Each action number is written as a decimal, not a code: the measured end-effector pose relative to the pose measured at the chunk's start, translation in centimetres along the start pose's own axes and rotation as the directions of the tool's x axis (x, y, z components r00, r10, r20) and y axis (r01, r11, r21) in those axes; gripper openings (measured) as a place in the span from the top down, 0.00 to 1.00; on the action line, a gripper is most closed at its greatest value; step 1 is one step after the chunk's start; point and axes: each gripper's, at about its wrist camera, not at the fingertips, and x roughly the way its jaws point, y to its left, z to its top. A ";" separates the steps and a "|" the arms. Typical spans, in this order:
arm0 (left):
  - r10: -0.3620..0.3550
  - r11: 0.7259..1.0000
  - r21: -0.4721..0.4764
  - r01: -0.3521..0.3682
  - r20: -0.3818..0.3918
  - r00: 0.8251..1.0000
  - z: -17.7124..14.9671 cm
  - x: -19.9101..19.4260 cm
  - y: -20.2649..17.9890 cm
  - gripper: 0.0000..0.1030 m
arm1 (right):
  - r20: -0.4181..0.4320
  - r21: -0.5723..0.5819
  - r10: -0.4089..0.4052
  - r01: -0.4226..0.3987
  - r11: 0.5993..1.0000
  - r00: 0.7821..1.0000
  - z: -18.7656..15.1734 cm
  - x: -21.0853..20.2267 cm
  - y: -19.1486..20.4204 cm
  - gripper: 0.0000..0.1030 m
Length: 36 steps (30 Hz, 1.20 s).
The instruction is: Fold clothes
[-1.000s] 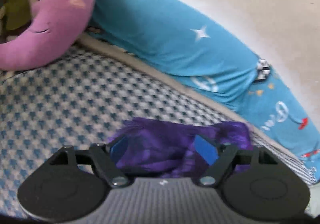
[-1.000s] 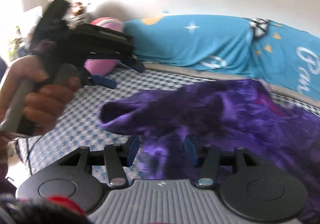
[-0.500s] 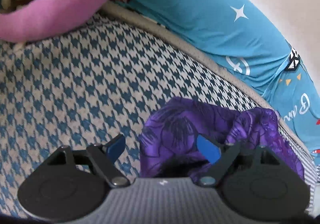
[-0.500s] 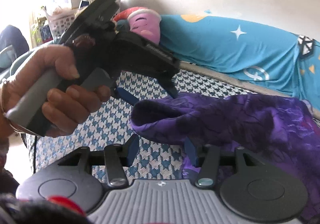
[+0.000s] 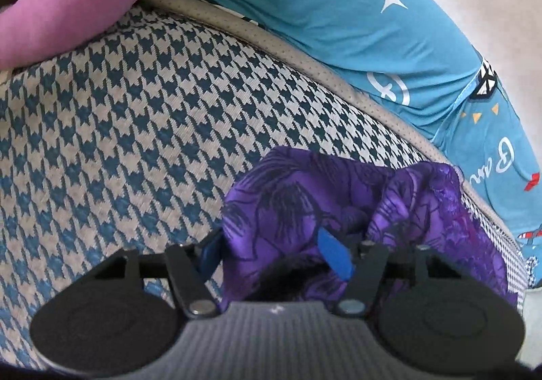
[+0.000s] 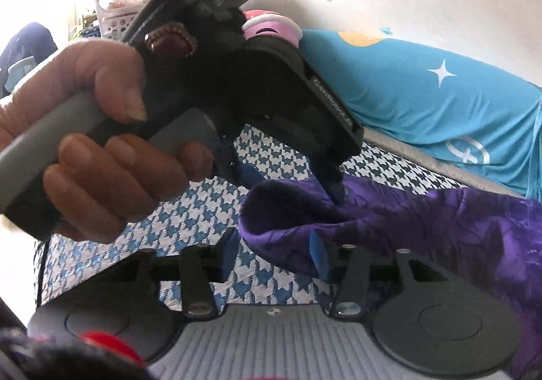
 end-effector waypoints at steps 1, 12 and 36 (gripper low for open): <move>0.006 1.000 0.007 -0.006 0.002 1.000 0.1 0.0 -0.2 0.46 | 0.004 -0.013 -0.001 0.001 1.000 1.000 0.0 0.1 0.2 0.59; 0.077 0.991 0.106 -0.081 0.038 0.996 0.2 -1.8 -1.2 0.53 | 0.056 -0.114 -0.046 0.052 0.992 0.997 -0.3 0.2 1.9 0.59; 0.266 0.941 0.175 -0.291 0.155 0.952 -0.6 -3.7 -0.7 0.32 | 0.036 -0.211 -0.111 0.116 0.971 0.993 -2.3 3.7 3.6 0.59</move>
